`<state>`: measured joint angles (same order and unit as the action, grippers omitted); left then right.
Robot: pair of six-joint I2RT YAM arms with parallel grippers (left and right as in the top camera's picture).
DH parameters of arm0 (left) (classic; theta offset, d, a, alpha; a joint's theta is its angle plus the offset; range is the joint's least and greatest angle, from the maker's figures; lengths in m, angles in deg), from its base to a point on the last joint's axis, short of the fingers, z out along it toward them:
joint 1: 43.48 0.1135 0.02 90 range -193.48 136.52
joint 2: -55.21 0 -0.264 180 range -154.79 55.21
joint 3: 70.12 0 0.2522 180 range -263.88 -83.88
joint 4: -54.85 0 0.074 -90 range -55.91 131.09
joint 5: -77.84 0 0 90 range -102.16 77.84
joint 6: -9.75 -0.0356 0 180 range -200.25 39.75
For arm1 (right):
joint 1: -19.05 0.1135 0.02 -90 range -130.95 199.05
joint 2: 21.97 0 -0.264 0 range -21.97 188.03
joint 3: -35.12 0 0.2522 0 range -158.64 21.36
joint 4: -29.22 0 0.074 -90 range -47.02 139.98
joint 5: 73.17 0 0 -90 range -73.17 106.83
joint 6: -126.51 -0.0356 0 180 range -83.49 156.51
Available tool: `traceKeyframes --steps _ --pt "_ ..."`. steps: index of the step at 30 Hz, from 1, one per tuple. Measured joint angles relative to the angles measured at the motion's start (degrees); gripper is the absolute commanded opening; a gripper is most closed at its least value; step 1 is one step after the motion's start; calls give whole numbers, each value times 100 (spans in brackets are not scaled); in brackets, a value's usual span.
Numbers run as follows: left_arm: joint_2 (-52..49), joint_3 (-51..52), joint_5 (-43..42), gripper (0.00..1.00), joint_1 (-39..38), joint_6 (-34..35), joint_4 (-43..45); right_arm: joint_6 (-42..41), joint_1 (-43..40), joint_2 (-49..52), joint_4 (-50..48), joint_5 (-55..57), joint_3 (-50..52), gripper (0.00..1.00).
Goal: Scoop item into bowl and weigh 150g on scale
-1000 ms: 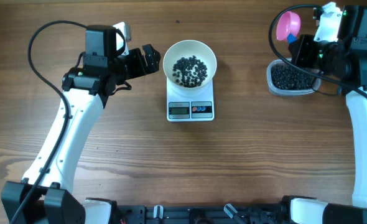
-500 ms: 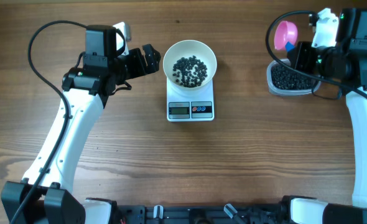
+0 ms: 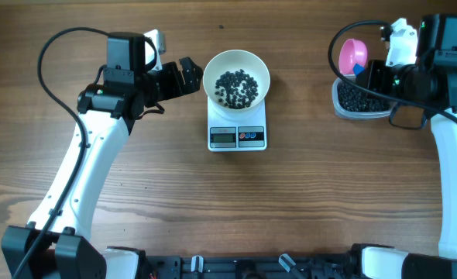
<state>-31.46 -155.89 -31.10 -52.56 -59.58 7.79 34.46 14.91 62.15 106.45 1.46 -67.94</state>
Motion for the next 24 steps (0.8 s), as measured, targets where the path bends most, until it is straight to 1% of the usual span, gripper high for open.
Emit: traceKeyframes --steps 2,4,6,8,10,12,15,18,19,22,24 --pt "0 0 -181 4 -7 -22 -44 2 0 0 -2 0 0 4" --pt "0 0 -306 4 -90 -22 -214 20 0 0 -2 0 0 4" --pt "0 0 -278 4 -345 46 -448 22 0 0 -2 0 0 4" --pt "0 2 -127 4 -702 177 -715 22 0 0 -2 0 0 4" --pt "0 4 208 4 -1113 337 -940 22 0 0 0 0 0 4" --pt "0 46 557 4 -1519 487 -975 20 0 0 -2 0 0 4" --pt "0 369 1008 4 -2131 741 -525 22 0 0 -2 0 0 4" --pt "-4 1003 1473 4 -2726 1014 181 22 0 0 0 0 0 4" --pt "-4 1211 1626 4 -2857 1058 492 20 0 0 -4 0 0 4" --pt "-92 1543 1891 4 -3106 1161 837 20 0 0 -2 0 0 4" --pt "-352 1598 2031 4 -3169 1185 1010 22 0 0 -2 0 0 4"
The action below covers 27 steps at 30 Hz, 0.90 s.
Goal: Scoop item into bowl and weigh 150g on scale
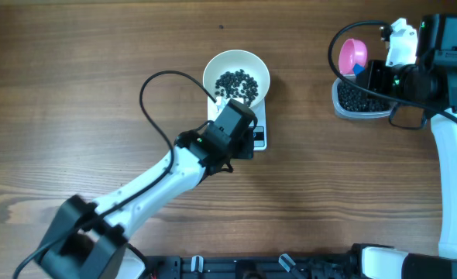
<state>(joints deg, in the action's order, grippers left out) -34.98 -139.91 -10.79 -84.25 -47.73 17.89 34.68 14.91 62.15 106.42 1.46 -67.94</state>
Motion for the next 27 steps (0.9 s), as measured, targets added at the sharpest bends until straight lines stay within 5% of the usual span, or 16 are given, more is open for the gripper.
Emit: traceKeyframes --steps 13,27 --pt "-1204 26 352 4 7 -271 1093 0 0 0 2 0 0 4" --pt "-1316 26 678 4 7 -334 1217 0 0 0 4 0 0 4"
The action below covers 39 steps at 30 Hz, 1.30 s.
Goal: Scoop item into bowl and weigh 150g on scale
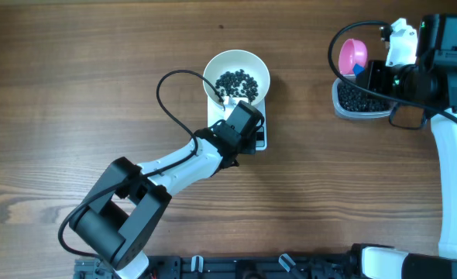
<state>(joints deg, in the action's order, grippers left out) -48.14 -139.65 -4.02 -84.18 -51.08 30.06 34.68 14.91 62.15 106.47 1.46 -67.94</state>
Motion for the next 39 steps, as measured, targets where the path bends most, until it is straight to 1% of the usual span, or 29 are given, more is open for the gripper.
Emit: traceKeyframes --steps 18,26,32,39 --pt "-92 -11 11 4 0 7 140 -2 0 0 85 0 0 4" --pt "-98 -52 -7 4 0 26 44 0 0 0 127 0 0 4" --pt "-101 -142 -109 4 2 31 -238 -2 0 0 127 0 0 4" --pt "-101 -157 -223 4 33 24 -269 0 0 0 127 2 0 4"
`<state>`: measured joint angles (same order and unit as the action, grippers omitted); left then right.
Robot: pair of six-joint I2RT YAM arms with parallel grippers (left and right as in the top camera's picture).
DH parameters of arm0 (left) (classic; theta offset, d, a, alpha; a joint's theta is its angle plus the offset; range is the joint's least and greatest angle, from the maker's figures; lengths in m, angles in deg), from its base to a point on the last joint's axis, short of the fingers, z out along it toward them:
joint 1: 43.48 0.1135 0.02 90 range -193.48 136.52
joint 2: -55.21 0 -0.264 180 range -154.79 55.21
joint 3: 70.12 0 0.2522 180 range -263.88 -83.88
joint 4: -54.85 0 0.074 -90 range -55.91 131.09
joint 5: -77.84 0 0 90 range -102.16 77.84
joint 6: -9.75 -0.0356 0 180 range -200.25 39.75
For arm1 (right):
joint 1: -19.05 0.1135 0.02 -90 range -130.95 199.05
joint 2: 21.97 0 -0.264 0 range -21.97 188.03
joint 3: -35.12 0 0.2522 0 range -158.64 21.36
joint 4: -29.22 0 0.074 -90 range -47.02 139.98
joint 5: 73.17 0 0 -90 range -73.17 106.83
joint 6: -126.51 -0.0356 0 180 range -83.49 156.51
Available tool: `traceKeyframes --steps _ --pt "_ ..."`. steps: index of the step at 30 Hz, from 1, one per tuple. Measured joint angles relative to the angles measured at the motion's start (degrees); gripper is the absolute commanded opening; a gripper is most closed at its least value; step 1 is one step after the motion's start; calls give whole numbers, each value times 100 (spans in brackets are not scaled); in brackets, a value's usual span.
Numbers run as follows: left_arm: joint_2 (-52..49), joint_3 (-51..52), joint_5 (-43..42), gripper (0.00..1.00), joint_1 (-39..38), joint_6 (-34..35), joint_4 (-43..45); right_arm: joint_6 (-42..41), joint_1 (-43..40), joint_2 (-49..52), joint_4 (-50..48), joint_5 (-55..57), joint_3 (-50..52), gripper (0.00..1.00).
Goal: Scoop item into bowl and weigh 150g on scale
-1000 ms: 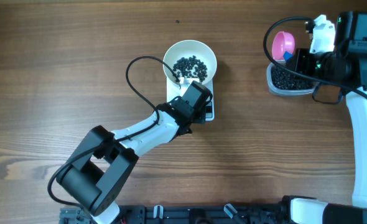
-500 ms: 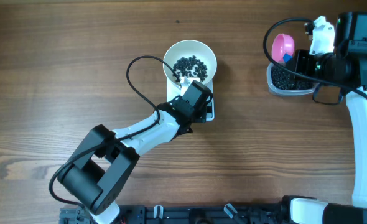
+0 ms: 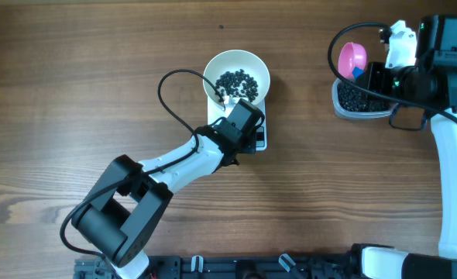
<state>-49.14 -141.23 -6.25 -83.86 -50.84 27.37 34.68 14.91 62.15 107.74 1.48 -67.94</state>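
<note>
A white bowl [image 3: 211,68] holding a small heap of dark beans [image 3: 236,81] stands on the white scale [image 3: 262,140]. My left gripper [image 3: 246,129] lies over the front panel of the scale, hiding the display. The wrist covers its fingers, so their state does not show. At the far right, my right gripper [image 3: 365,71] is shut on the blue handle of a pink scoop [image 3: 352,56]. It holds the scoop at the left end of a clear tub of dark beans [image 3: 356,99].
The left arm stretches diagonally from the bottom left up to the scale, and its black cable [image 3: 166,85] loops out to the left of the bowl. The right arm runs down the right edge. Bare wooden table [image 3: 329,194] lies around them.
The left arm has barely shifted and its gripper stays over the scale's front panel. The right arm, scoop, bowl and beans are unchanged.
At first my left gripper hovered to the left of the bowl, with the scale's display in view. By the following moment it had moved down onto the scale's front panel, where it has stayed. My right gripper has held the pink scoop over the tub throughout.
</note>
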Motion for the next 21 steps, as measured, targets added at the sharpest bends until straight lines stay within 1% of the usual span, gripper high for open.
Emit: traceKeyframes --steps 4,7,10,13,16,19,21 --pt "2 -59 -96 4 0 -83 -111 0 0 0 -4 17 0 4" --pt "184 -87 -205 4 -2 -133 -426 -2 0 0 -7 20 0 4" --pt "767 -87 -251 5 -2 -205 -686 -2 0 0 -7 24 0 4" --pt "1860 -129 -280 6 -2 -256 -1071 0 0 0 -9 39 0 4" --pt "2662 -221 -234 7 -2 -275 -1386 0 0 0 -13 39 0 4" --pt "3069 -232 -63 6 -2 -280 -1744 0 0 0 -22 39 0 4" --pt "3119 -232 50 4 -2 -282 -1910 0 0 0 -22 39 0 4"
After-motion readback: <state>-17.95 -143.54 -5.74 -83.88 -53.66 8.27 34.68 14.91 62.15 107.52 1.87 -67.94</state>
